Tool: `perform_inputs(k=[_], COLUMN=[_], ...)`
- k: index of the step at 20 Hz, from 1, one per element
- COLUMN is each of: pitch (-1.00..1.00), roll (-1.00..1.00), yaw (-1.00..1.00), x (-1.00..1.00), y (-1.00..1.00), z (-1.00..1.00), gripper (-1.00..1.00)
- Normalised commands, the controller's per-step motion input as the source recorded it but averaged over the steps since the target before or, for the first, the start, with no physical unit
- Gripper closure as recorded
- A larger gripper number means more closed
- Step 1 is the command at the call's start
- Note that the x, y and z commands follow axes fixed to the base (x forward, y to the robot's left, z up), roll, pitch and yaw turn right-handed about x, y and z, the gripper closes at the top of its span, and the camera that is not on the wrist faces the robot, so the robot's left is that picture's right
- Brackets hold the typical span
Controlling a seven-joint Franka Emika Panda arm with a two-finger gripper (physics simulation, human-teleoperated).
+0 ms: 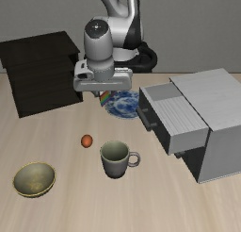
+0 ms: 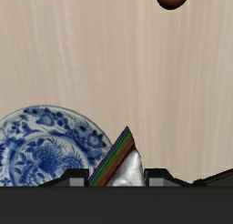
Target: Pick up the cake and place it on the plate
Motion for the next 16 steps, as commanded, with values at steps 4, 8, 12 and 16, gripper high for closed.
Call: perform_inputs(k=[4, 8, 12, 16], pitch=[0.0, 0.0, 0.0, 0.0], roll=[0.0, 0.0, 0.0, 0.0], yaw=[0.0, 0.0, 0.0, 0.0], x=[-0.5, 0.0, 0.0, 0.0], y=[0.5, 0.75, 0.0, 0.0], z=[0.0, 0.0, 0.0, 0.0], gripper=[1.0, -1.0, -1.0, -1.0])
